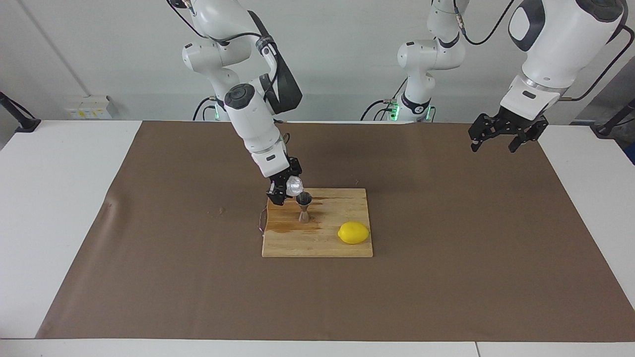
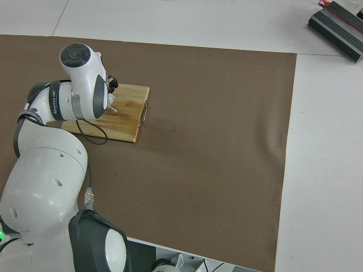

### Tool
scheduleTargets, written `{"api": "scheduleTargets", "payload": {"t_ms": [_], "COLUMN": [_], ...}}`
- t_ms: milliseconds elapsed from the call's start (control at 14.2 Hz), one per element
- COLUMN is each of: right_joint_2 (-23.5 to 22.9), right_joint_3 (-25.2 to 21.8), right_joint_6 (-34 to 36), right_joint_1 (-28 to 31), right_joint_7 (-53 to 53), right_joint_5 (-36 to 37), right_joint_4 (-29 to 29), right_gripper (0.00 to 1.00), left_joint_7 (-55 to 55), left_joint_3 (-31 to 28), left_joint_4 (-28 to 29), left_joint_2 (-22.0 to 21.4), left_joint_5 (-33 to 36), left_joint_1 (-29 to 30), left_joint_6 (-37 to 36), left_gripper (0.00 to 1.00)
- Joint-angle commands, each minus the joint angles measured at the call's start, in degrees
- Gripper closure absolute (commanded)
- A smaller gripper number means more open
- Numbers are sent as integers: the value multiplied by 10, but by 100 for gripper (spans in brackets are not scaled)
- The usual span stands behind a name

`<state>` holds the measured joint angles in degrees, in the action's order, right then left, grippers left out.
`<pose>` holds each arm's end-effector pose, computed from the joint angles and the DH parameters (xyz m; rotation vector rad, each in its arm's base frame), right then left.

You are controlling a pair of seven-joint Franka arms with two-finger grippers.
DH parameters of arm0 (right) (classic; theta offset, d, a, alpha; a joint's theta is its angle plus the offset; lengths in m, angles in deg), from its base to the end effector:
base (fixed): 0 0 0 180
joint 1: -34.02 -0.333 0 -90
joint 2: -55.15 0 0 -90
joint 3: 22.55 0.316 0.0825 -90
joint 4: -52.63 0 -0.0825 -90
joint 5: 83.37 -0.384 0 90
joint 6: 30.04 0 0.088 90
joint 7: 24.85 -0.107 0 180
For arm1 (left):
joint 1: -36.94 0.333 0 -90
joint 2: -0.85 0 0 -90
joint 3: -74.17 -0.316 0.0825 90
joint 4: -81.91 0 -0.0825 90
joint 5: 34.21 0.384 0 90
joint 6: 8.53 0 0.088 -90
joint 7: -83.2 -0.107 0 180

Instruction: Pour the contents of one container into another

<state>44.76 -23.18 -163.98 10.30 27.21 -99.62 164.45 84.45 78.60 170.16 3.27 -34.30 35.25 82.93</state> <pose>0.5641 0.2456 0.4077 -2.4912 -1.5888 -0.3754 0.5670 -0.0600 0.6175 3.1330 -0.1330 0.0213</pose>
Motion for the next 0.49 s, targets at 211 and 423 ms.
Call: {"api": "scheduleTargets", "payload": {"t_ms": [211,423], "right_joint_2": [-3,-3], "right_joint_3": [1,1], "right_joint_6": [0,-4], "right_joint_1": [1,8], "right_joint_7": [-16,-8], "right_joint_5": [20,19], "right_joint_4": [-6,-5], "right_gripper": [77,77], "left_joint_7": [-2,-2], "left_joint_3": [5,5], "left_joint_4": [20,20], "left_joint_2": [-17,-17], "left_joint_5": [-7,-7], "left_joint_1": [8,8], "left_joint_6": [5,5], "left_gripper": [0,0]}}
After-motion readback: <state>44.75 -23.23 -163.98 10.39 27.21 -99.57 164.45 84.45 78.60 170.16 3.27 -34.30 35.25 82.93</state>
